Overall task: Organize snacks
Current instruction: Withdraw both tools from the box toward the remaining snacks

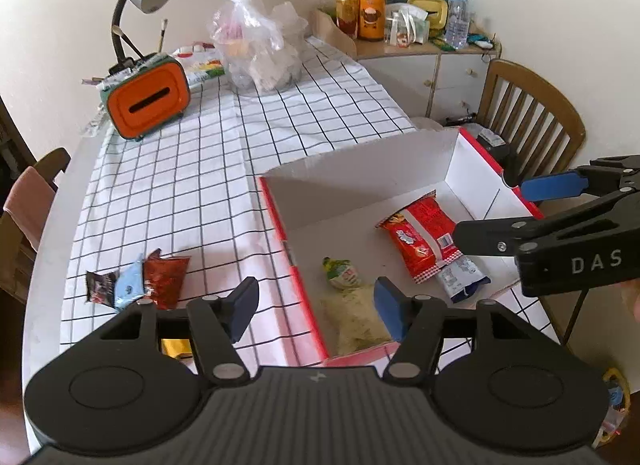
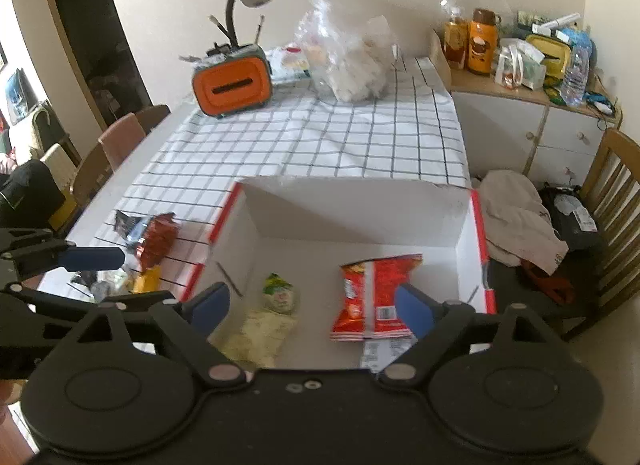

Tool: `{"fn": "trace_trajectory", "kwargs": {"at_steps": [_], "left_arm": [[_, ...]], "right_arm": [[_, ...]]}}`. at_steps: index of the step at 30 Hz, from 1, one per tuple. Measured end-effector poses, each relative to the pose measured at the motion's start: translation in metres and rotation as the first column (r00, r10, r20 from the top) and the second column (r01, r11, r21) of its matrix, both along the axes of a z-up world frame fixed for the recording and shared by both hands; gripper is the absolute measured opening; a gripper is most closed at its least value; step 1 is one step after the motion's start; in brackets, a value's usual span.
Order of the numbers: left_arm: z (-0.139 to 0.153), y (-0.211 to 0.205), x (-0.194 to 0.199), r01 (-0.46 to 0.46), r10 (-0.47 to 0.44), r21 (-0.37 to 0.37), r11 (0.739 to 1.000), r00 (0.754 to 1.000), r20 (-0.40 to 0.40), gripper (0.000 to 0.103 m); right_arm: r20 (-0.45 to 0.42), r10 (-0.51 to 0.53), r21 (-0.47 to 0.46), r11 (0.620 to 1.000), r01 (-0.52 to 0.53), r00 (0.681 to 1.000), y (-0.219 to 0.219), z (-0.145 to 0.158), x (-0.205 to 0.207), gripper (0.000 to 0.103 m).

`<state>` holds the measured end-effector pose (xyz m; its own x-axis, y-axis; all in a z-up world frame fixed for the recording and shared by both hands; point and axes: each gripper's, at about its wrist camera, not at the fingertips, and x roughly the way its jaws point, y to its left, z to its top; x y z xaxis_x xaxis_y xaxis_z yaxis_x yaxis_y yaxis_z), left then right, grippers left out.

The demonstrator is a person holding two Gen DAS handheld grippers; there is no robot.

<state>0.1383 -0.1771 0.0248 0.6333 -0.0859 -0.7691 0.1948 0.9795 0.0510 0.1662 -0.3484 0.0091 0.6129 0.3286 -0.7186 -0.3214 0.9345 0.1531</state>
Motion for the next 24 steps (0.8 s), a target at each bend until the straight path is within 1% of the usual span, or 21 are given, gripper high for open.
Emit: {"fn": "trace_trajectory", "kwargs": {"at_steps": [1, 5, 9, 11, 14, 16, 20, 24], "left_arm": [[0.001, 0.004, -0.002, 0.001, -0.001, -0.002, 1.000, 1.000, 0.002, 0.064], [0.006, 0.024, -0.010, 0.001, 0.000, -0.020, 1.000, 1.000, 0.016, 0.075], [0.009, 0.046, -0.016, 0.005, -0.005, -0.027, 1.000, 1.000, 0.026, 0.075], [0.010, 0.057, -0.019, 0.005, -0.004, -0.029, 1.000, 1.000, 0.029, 0.078], [0.010, 0.075, -0.023, 0.003, -0.002, -0.029, 1.000, 0.999, 0.033, 0.080], [0.008, 0.088, -0.025, 0.001, -0.001, -0.020, 1.000, 0.999, 0.038, 0.081], [0.004, 0.118, -0.028, -0.004, 0.005, -0.020, 1.000, 0.999, 0.039, 0.086], [-0.003, 0.151, -0.029, -0.019, 0.020, -0.015, 1.000, 0.999, 0.035, 0.087]], "right_arm": [[0.005, 0.000, 0.003, 1.000, 0.000, 1.000, 0.003, 0.002, -0.003, 0.093], [0.018, 0.000, 0.021, 1.000, -0.001, 1.000, 0.016, 0.007, -0.013, 0.096], [0.027, 0.004, 0.039, 0.999, -0.005, 1.000, 0.034, 0.009, -0.022, 0.098], [0.030, 0.005, 0.040, 0.999, -0.006, 1.000, 0.043, 0.009, -0.028, 0.099], [0.043, 0.016, 0.042, 0.999, -0.018, 0.999, 0.060, 0.009, -0.034, 0.102], [0.051, 0.021, 0.042, 0.999, -0.024, 0.998, 0.072, 0.009, -0.038, 0.102], [0.053, 0.041, 0.042, 0.998, -0.043, 0.998, 0.097, 0.006, -0.045, 0.103], [0.049, 0.068, 0.027, 0.997, -0.069, 0.996, 0.126, 0.000, -0.050, 0.103]]}}
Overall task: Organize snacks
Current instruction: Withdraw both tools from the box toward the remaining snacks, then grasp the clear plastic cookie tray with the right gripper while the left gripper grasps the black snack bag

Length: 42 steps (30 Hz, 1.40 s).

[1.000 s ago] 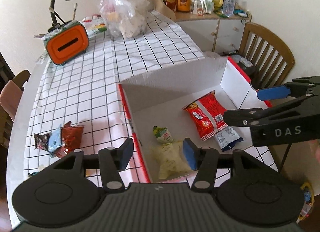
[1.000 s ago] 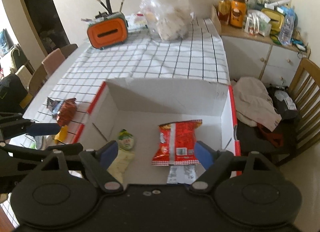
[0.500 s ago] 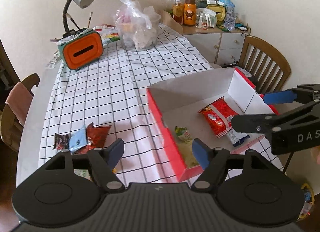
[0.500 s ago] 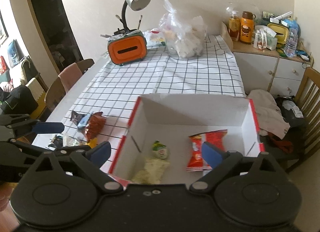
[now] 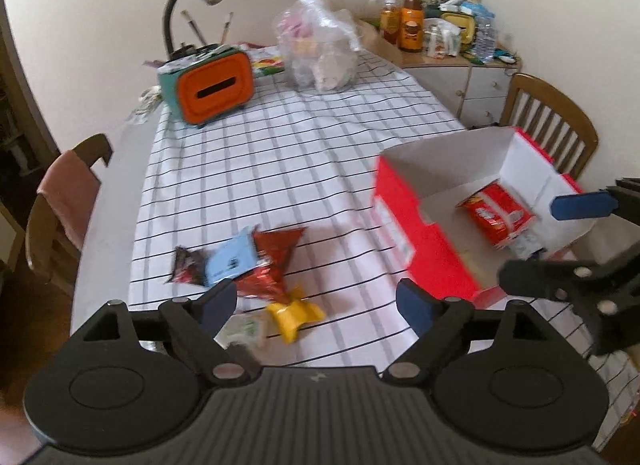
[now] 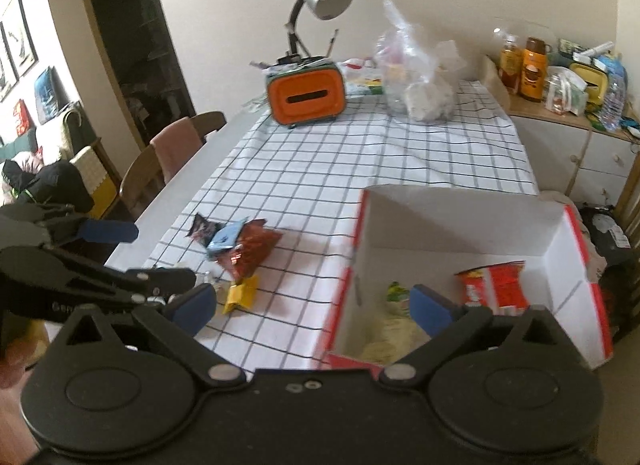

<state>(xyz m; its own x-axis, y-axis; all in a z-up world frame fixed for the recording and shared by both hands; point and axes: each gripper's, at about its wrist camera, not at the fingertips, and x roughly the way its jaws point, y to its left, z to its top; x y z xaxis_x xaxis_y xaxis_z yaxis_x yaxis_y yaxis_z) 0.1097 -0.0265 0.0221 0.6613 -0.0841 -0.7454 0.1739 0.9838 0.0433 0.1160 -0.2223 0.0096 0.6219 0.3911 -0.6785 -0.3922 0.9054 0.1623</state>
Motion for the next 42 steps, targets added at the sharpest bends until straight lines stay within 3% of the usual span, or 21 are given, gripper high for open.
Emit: {"fn": "trace_trajectory", "kwargs": {"at_steps": [13, 19, 29, 35, 42], "left_arm": [[-0.037, 0.110, 0.012, -0.138, 0.139, 0.015, 0.990, 0.990, -0.032, 0.088], [-0.058, 0.139, 0.015, -0.143, 0.144, 0.044, 0.989, 0.989, -0.026, 0.088], [-0.098, 0.162, 0.024, -0.090, 0.094, 0.050, 0.995, 0.993, -0.076, 0.088], [-0.113, 0.162, 0.029, -0.042, 0.044, 0.024, 0.999, 0.995, -0.094, 0.088], [-0.128, 0.166, 0.044, -0.039, 0.036, -0.014, 0.999, 0.990, -0.140, 0.088]], "right_arm": [[-0.053, 0.106, -0.045, 0.993, -0.109, 0.993, 0.096, -0.030, 0.004, 0.103], [-0.075, 0.160, -0.071, 0.984, -0.165, 0.984, 0.134, -0.050, 0.010, 0.102], [-0.124, 0.231, -0.143, 0.958, -0.247, 0.965, 0.183, -0.091, 0.026, 0.091], [-0.169, 0.277, -0.179, 0.935, -0.305, 0.946, 0.205, -0.114, 0.033, 0.080], [-0.200, 0.277, -0.209, 0.925, -0.317, 0.940, 0.216, -0.131, 0.042, 0.074]]}}
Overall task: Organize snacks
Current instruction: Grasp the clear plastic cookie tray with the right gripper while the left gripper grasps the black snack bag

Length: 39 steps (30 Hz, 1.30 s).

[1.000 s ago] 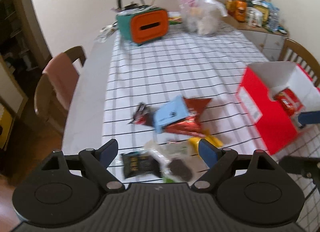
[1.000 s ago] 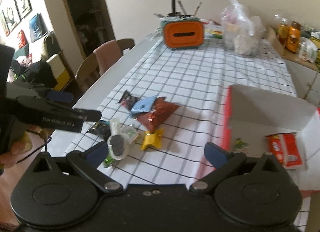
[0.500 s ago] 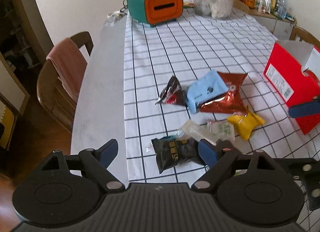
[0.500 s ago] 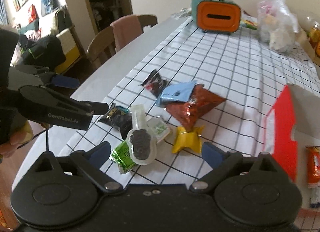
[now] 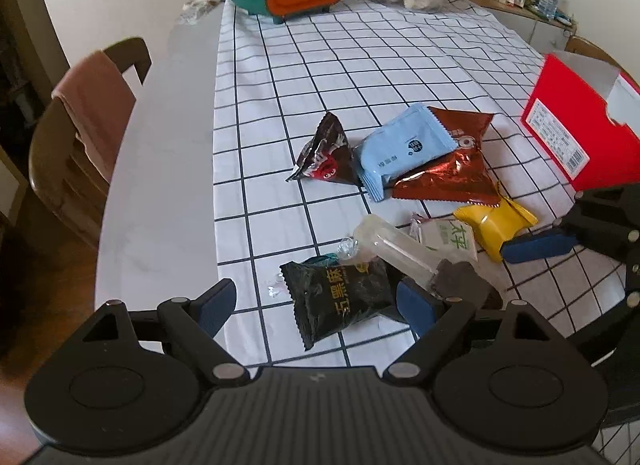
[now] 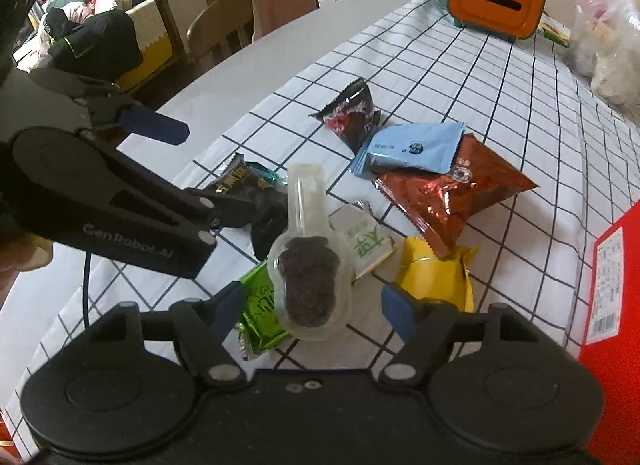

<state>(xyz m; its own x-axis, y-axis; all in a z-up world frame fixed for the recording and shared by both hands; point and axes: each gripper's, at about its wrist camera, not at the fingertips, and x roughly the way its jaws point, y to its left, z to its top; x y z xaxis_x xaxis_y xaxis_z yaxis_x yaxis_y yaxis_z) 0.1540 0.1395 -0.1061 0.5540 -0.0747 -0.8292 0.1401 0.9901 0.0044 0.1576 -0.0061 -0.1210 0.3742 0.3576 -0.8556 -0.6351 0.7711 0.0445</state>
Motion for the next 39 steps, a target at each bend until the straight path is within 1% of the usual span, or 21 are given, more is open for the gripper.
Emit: {"fn": "trace_trajectory", "kwargs": {"at_steps": [2, 4, 9, 15, 16, 17, 19, 20, 22, 24, 26, 36, 39], "left_arm": [[-0.001, 0.002, 0.005, -0.003, 0.002, -0.027, 1.000, 1.000, -0.016, 0.088], [-0.004, 0.003, 0.010, 0.012, -0.015, -0.056, 0.998, 0.999, -0.044, 0.088], [-0.013, 0.000, 0.015, 0.010, -0.013, -0.047, 0.999, 0.997, -0.072, 0.088], [-0.014, 0.000, 0.017, -0.012, 0.007, -0.067, 0.998, 0.997, -0.074, 0.087], [-0.013, 0.001, 0.016, -0.016, 0.010, -0.076, 0.997, 0.997, -0.077, 0.085], [-0.013, 0.002, 0.017, -0.017, 0.010, -0.083, 0.996, 0.997, -0.081, 0.078], [-0.014, 0.003, 0.016, -0.021, 0.012, -0.090, 0.996, 0.996, -0.094, 0.069], [-0.014, 0.004, 0.016, -0.026, 0.016, -0.098, 0.995, 0.995, -0.099, 0.065], [-0.014, 0.006, 0.015, -0.037, 0.025, -0.113, 0.993, 0.994, -0.107, 0.059], [-0.014, 0.008, 0.014, -0.043, 0.030, -0.120, 0.992, 0.994, -0.108, 0.056], [-0.014, 0.010, 0.013, -0.052, 0.037, -0.135, 0.990, 0.993, -0.113, 0.053], [-0.007, 0.025, -0.001, -0.112, 0.090, -0.194, 0.975, 0.989, -0.118, 0.044], [-0.004, 0.027, -0.006, -0.119, 0.098, -0.202, 0.972, 0.989, -0.111, 0.039]], "right_arm": [[-0.005, -0.004, 0.004, 1.000, 0.004, 1.000, 0.002, -0.001, 0.002, 0.073], [-0.008, -0.006, 0.004, 1.000, 0.006, 1.000, 0.004, -0.002, 0.004, 0.073], [-0.017, -0.007, 0.011, 1.000, 0.007, 1.000, 0.007, -0.005, 0.008, 0.070], [-0.033, -0.023, 0.026, 0.999, 0.024, 0.999, 0.009, -0.007, 0.009, 0.064], [-0.037, -0.027, 0.030, 0.999, 0.028, 0.999, 0.009, -0.007, 0.008, 0.061], [-0.039, -0.031, 0.035, 0.999, 0.032, 0.999, 0.009, -0.006, 0.008, 0.059], [-0.043, -0.036, 0.042, 0.998, 0.038, 0.998, 0.009, -0.006, 0.008, 0.055], [-0.041, -0.038, 0.045, 0.998, 0.040, 0.998, 0.008, -0.006, 0.007, 0.054], [-0.038, -0.041, 0.054, 0.998, 0.043, 0.998, 0.007, -0.005, 0.005, 0.048], [-0.034, -0.049, 0.060, 0.997, 0.051, 0.998, 0.005, -0.004, 0.005, 0.041], [-0.033, -0.055, 0.066, 0.996, 0.057, 0.998, 0.003, -0.004, 0.005, 0.038], [-0.016, -0.066, 0.084, 0.994, 0.067, 0.998, -0.003, 0.000, -0.006, 0.038], [-0.019, -0.078, 0.103, 0.992, 0.079, 0.997, -0.007, 0.004, -0.011, 0.038]]}}
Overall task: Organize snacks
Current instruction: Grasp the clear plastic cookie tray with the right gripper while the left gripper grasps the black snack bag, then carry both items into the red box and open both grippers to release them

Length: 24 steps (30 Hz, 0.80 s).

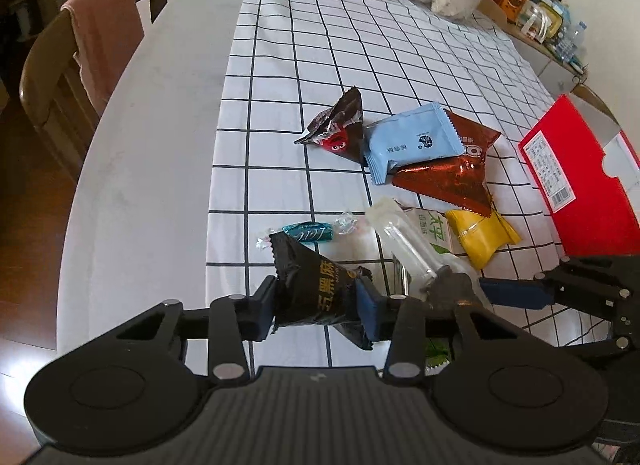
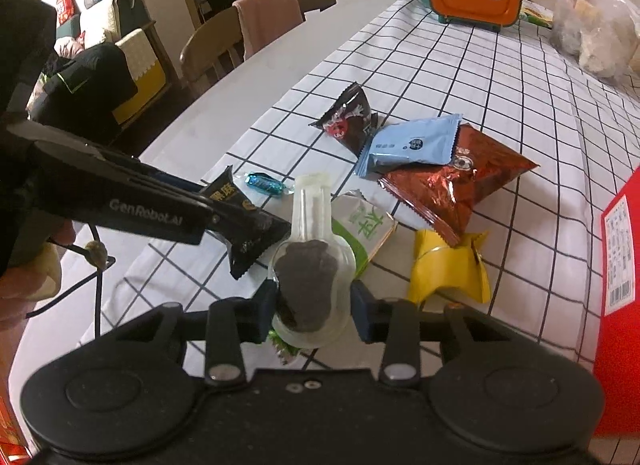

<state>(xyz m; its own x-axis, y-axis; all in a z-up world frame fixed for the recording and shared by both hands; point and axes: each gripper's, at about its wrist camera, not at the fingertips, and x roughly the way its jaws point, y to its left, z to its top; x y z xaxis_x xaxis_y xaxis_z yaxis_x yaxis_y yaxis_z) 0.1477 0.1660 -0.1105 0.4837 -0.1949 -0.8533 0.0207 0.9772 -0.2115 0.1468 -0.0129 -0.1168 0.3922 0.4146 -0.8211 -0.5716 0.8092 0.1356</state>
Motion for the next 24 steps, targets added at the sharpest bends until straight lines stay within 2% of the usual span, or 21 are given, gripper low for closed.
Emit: {"fn": "trace_trajectory", "kwargs": {"at_steps": [13, 24], "left_arm": [[0.008, -0.002, -0.027, -0.041, 0.041, -0.029, 0.999, 0.999, 0.006, 0.029], [0.032, -0.015, -0.049, -0.068, 0.069, -0.014, 0.998, 0.997, 0.037, 0.022]], "right_arm": [[-0.003, -0.090, 0.082, 0.993, 0.090, 0.996, -0.032, 0.031, -0.026, 0.038], [0.021, -0.175, 0.144, 0.975, 0.170, 0.984, -0.077, 0.064, -0.048, 0.038]]}}
